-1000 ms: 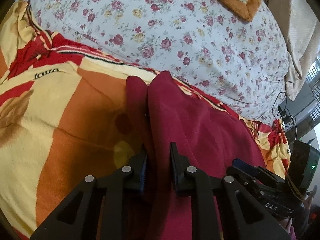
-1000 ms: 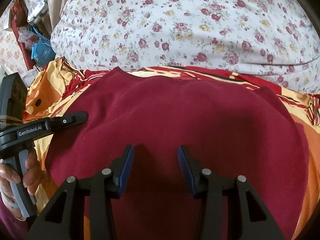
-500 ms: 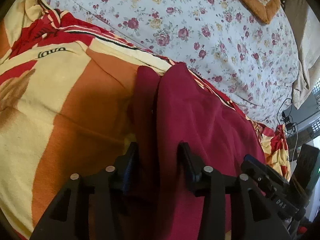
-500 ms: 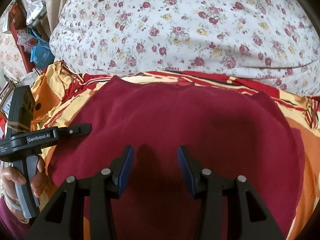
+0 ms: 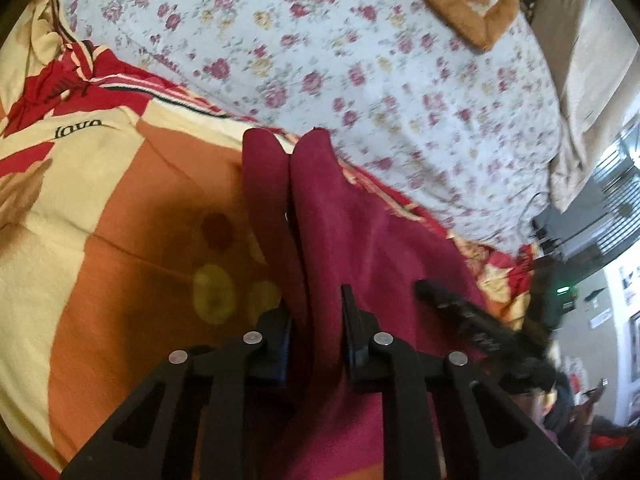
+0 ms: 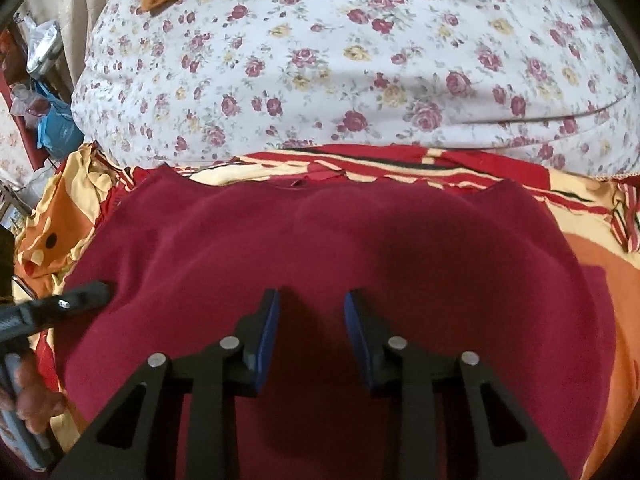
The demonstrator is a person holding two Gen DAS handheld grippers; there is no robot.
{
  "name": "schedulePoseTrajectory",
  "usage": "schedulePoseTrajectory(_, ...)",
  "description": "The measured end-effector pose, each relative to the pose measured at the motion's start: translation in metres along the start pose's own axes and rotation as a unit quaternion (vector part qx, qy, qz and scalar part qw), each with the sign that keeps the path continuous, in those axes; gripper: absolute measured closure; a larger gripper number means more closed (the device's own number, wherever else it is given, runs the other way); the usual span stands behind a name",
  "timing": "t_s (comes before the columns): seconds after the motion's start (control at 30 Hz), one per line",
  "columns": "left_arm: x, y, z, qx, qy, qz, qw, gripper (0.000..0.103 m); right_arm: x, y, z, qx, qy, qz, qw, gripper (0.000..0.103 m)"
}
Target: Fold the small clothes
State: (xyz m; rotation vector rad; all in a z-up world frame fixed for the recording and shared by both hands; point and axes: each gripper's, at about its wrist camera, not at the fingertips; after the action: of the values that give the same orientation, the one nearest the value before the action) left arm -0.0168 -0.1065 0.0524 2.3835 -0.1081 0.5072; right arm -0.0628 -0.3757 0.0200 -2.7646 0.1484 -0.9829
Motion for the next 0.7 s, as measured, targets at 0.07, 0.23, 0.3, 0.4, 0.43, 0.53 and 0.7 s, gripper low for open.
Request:
schedulePoseTrajectory(0.07,-0.001,0.011,-0.007,-0.010,0.001,0.001,0.9999,0.094,0.000,-0.001,0.000,-0.003,-0.004,-0.003,1.000,0.068)
schedulePoseTrajectory(0.23,-0.004,0.044,-0.016,-0.006,0.003,0.028,0.9996,0.094,-0.002,-0.005,-0.009,-0.013,-0.014,-0.015,1.000,0.068)
schedulePoseTrajectory(0.3,-0.003,0.056,-0.016,-0.005,0.005,0.033,0.9994,0.094,-0.005,-0.001,-0.014,-0.007,-0.012,-0.005,1.000,0.068)
schedulePoseTrajectory(0.4,-0.001,0.073,-0.015,0.000,0.005,0.048,0.9988,0.094,-0.009,0.009,-0.020,0.010,-0.006,0.022,1.000,0.069)
schedulePoseTrajectory(0.43,-0.001,0.081,-0.014,0.001,0.004,0.054,0.9985,0.094,-0.009,0.012,-0.022,0.016,-0.005,0.031,0.999,0.069)
schedulePoseTrajectory(0.53,-0.002,0.095,-0.010,0.001,0.001,0.068,0.9977,0.094,-0.013,0.023,-0.027,0.039,0.002,0.067,0.997,0.069)
schedulePoseTrajectory(0.7,-0.010,0.126,0.001,0.003,-0.010,0.104,0.9945,0.094,-0.018,0.046,-0.032,0.089,0.010,0.138,0.986,0.067)
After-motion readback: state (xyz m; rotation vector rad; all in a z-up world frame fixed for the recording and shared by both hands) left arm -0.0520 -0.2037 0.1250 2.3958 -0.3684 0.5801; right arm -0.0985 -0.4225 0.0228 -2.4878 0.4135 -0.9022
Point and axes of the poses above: each gripper's, at about its wrist camera, not at the fingertips, and z roughly the way its jaws point, y to its right, x to its top, and after that the axes turned 5 degrees about -z, right-handed
